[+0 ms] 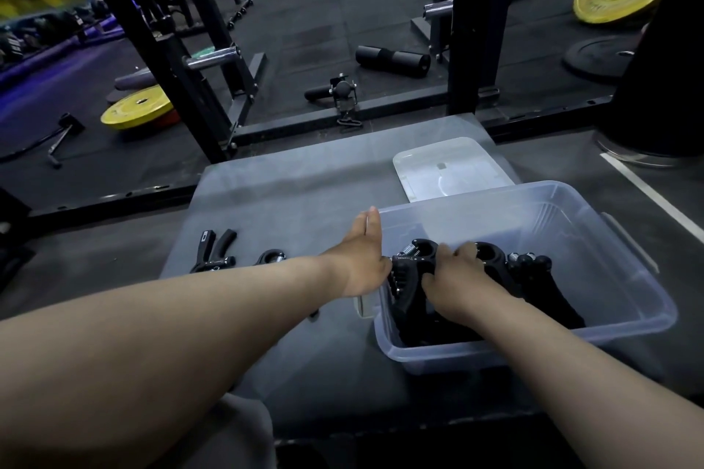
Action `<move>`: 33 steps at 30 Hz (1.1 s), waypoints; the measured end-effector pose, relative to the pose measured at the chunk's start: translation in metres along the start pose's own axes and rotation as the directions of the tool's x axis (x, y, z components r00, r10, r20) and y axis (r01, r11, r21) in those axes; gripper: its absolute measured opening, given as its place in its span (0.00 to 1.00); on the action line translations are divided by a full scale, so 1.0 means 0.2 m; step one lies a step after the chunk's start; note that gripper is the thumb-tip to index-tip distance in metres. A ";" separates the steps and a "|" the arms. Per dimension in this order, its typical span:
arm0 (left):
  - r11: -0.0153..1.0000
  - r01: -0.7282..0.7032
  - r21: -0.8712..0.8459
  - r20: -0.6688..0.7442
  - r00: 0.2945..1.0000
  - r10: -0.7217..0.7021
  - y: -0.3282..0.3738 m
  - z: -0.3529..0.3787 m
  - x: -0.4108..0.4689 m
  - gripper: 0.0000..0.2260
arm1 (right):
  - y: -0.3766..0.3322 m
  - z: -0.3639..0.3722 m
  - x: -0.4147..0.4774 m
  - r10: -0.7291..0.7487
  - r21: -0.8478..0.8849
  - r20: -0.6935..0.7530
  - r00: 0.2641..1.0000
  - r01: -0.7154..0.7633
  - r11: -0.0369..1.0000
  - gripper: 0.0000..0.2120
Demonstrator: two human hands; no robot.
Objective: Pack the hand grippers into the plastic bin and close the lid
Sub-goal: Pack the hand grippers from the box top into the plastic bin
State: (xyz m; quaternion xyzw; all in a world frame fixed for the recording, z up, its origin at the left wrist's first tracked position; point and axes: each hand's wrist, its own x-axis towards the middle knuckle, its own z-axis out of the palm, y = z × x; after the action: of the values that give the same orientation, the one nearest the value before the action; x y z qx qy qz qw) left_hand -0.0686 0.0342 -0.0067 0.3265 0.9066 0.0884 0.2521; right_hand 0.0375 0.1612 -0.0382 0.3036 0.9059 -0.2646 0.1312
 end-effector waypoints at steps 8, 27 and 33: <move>1.000 -0.013 -0.024 -0.011 1.000 0.013 -0.02 0.00 0.00 0.34 | -0.01 0.02 0.01 -0.040 -0.087 -0.072 0.997 0.034 0.996 0.28; 0.970 0.072 0.233 0.218 0.968 -0.124 -0.44 -0.22 0.00 0.25 | -0.45 0.22 -0.05 -0.355 0.025 -0.087 0.931 0.358 0.933 0.33; 0.918 0.131 0.374 0.195 0.957 -0.216 -0.73 -0.16 0.03 0.22 | -0.47 0.24 -0.07 -0.326 0.009 -0.167 0.930 0.332 0.943 0.37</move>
State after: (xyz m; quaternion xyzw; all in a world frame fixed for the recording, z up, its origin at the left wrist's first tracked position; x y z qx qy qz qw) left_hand -0.1685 -0.0750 -0.0292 0.2926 0.8972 -0.1392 0.3001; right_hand -0.0058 0.0634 -0.0347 0.1705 0.9466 -0.2736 0.0047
